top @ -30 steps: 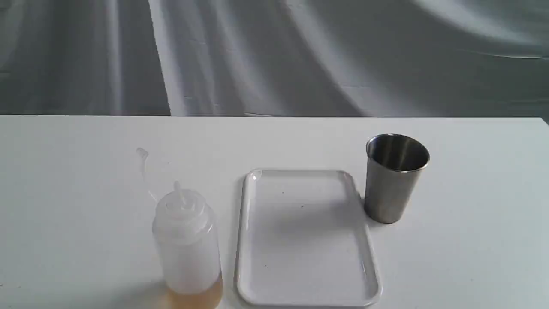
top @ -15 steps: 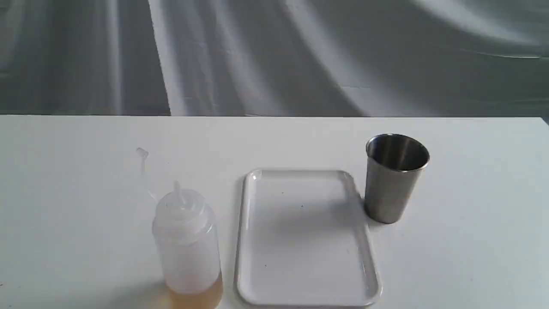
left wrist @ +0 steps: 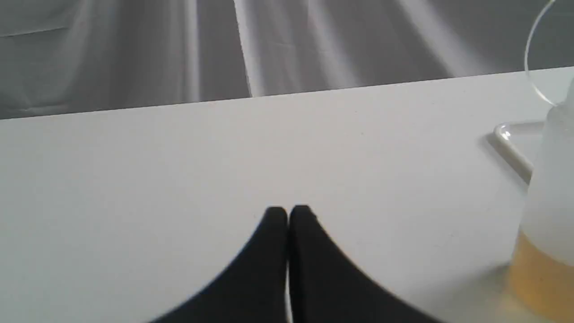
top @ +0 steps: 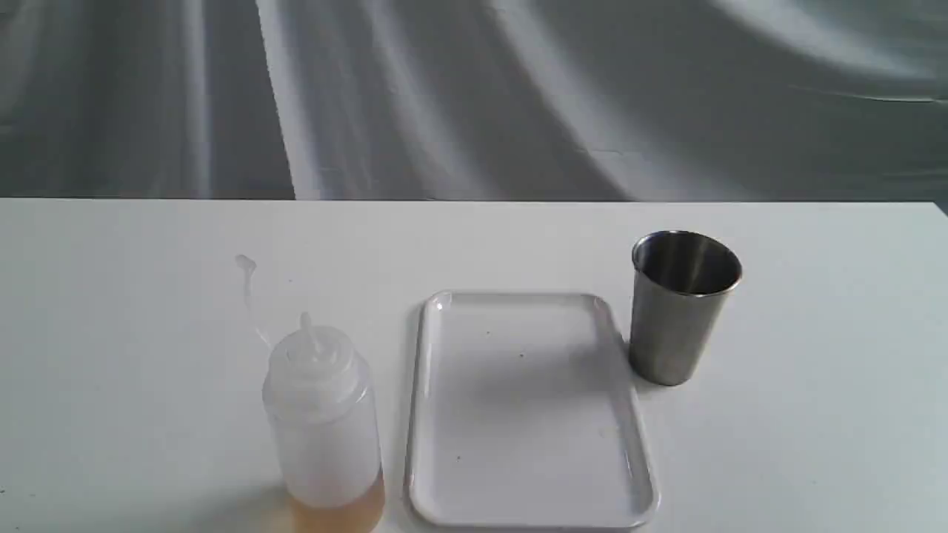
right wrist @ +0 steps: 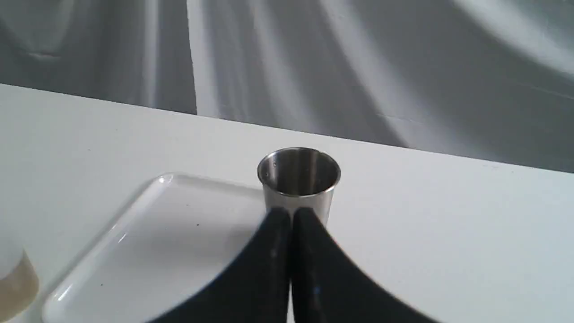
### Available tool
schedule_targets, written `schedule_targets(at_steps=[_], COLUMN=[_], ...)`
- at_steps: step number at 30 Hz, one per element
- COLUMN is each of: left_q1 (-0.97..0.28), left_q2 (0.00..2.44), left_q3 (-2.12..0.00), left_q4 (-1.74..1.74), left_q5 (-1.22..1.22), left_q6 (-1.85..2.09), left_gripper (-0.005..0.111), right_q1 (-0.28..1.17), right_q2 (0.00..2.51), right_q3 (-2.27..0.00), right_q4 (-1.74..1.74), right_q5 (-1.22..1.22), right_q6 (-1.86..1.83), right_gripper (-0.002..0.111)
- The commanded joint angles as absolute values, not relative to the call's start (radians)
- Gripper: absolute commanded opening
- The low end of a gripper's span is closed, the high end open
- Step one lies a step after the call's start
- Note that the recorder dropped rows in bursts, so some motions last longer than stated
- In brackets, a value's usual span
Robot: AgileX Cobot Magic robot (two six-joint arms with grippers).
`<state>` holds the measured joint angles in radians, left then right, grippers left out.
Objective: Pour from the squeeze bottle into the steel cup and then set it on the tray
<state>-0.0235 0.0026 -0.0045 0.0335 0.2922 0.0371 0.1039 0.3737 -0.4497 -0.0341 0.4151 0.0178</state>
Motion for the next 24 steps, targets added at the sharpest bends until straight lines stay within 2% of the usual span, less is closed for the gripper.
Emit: schedule_targets(at_steps=[1,8,13,17,24], left_q1=[-0.022,-0.022,-0.022,-0.022,-0.022], left_q2=[0.0,0.0,0.0,0.0,0.0], left_q3=[0.0,0.0,0.0,0.0,0.0], left_q4=[0.033,0.033,0.033,0.033,0.033], left_q5=[0.285,0.285,0.285,0.285,0.285], left_q6=[0.032,0.036,0.036,0.033,0.033], left_gripper=[0.0,0.0,0.0,0.0,0.0], right_q1=[0.098,0.123,0.182,0.267,0.504], right_q2=[0.402,0.498,0.617,0.747,1.081], right_q3=[-0.456,-0.456,-0.456,-0.456,-0.456], right_q4=[-0.044,-0.044,-0.094,-0.134,-0.158], right_q5=[0.408,0.313,0.108,-0.07,-0.375], right_q6=[0.056,0.084,0.082,0.082,0.04], right_gripper=[0.0,0.0,0.0,0.0,0.0])
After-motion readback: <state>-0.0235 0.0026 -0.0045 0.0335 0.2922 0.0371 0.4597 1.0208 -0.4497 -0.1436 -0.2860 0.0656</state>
